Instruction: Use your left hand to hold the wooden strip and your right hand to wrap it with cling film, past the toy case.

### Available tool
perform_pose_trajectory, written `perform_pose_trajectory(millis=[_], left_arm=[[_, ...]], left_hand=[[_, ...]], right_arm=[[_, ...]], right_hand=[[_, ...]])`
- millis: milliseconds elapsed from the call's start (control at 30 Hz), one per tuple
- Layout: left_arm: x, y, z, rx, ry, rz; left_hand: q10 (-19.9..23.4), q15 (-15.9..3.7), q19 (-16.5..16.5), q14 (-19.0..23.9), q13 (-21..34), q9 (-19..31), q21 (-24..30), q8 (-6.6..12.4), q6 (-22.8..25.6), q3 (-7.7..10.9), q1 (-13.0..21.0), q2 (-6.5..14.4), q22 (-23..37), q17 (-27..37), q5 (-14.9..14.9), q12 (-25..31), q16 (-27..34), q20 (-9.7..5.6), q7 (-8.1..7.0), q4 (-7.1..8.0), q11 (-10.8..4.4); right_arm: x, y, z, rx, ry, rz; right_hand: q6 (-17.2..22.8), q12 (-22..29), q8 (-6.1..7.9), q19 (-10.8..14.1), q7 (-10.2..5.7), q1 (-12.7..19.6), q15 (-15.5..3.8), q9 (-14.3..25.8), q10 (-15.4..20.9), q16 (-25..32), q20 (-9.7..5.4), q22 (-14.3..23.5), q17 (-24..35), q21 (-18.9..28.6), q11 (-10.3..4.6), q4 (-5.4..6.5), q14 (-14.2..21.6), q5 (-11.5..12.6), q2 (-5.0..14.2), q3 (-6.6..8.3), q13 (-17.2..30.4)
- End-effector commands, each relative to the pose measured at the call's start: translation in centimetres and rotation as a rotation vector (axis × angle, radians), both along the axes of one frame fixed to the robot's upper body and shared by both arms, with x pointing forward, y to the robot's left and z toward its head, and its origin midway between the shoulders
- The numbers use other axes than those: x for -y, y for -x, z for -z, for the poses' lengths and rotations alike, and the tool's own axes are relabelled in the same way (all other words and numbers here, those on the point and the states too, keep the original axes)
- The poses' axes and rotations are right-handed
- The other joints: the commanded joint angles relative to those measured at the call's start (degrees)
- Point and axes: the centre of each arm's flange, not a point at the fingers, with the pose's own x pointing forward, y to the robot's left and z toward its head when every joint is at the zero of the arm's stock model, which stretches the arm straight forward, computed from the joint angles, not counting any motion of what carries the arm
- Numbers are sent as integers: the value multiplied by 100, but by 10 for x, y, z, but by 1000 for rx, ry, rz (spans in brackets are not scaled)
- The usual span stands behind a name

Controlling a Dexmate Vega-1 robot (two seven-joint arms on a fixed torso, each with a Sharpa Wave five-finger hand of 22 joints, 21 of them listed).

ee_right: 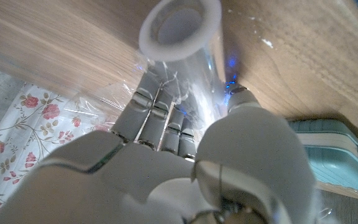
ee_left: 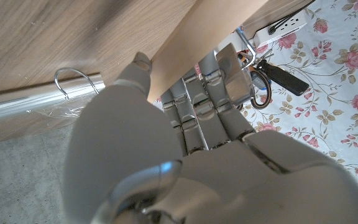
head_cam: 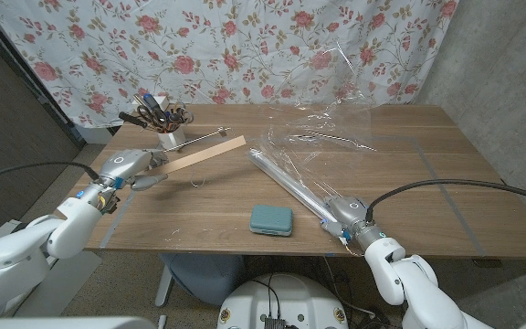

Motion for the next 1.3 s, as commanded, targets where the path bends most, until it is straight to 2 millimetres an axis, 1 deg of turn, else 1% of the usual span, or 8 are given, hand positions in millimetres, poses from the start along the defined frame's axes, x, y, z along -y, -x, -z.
perform_pose_trajectory(millis=[33, 300, 600, 767, 800, 900, 1033, 1300], left_arm=[[-1, 7, 2, 9, 2, -2], [-2, 11, 3, 14, 6, -2], [-2, 11, 2, 21, 7, -3], [0, 11, 1, 20, 4, -1], [0, 11, 1, 19, 4, 0], [1, 10, 0, 21, 3, 1], [3, 10, -1, 24, 0, 1], [5, 10, 0, 18, -4, 1]], left_hand=[[423, -754, -6, 808, 19, 30, 56, 330, 532, 525, -1, 70, 11, 5, 56, 57, 12, 8, -507, -8, -444], [406, -753, -12, 804, 21, 38, 61, 333, 508, 528, -6, 76, 10, 11, 57, 69, 11, 11, -518, -4, -441], [401, -755, -20, 803, 22, 31, 68, 341, 512, 535, -7, 75, 9, 11, 57, 86, 9, 14, -525, -8, -445], [395, -756, -24, 808, 14, 23, 72, 343, 517, 535, -10, 76, 9, 15, 56, 88, 13, 14, -523, -7, -452], [386, -755, -24, 808, 17, 21, 72, 342, 517, 535, -10, 78, 9, 17, 56, 88, 14, 14, -522, -6, -450], [383, -760, -27, 811, 7, 30, 75, 351, 515, 531, -11, 81, 9, 21, 54, 94, 17, 14, -533, -5, -457], [368, -758, -34, 802, 16, 28, 78, 358, 519, 531, -13, 85, 9, 11, 53, 109, 5, 14, -517, -4, -458], [373, -758, -39, 806, 0, 18, 86, 358, 509, 531, -10, 80, 9, 20, 53, 120, 10, 14, -519, -10, -469]], right_arm=[[10, 4, -2, 96, -13, -2], [22, 12, -11, 168, -37, -7], [36, 22, -35, 217, -119, -109], [38, 23, -41, 246, -161, -148], [38, 23, -42, 253, -165, -153], [39, 23, -43, 285, -190, -169], [39, 22, -44, 317, -203, -183], [40, 18, -42, 339, -216, -195]], right_hand=[[768, 987, 450, 8, -703, 1092, -1067, 160, 734, 968, -286, 114, 155, 213, -655, -55, 588, -496, 990, -114, 652], [731, 974, 481, -94, -705, 1090, -1066, 211, 651, 987, -287, 186, 162, 384, -644, -31, 501, -646, 1046, -135, 747], [790, 968, 518, -190, -706, 1103, -1066, 212, 664, 959, -244, 221, 116, 483, -616, -27, 443, -704, 1075, -129, 766], [978, 1143, 631, -93, -652, 1190, -1054, 213, 948, 1236, -197, 274, 366, 764, -665, -62, 690, -699, 1085, -64, 945], [1001, 1187, 644, -97, -695, 1190, -1053, 209, 1000, 1317, -208, 284, 408, 811, -673, -67, 752, -711, 1054, -77, 995], [1110, 1639, 712, -45, -719, 1219, -1055, 184, 1378, 1645, -253, 341, 475, 1111, -650, -90, 905, -853, 987, -113, 1338], [1252, 2191, 785, 60, -682, 1270, -1059, 146, 1767, 2013, -293, 469, 496, 1498, -634, -117, 1099, -1003, 949, -130, 1373], [1333, 2681, 878, 108, -540, 1504, -1056, 178, 1998, 2279, -335, 513, 489, 1821, -589, -207, 1161, -993, 954, -29, 1367]])
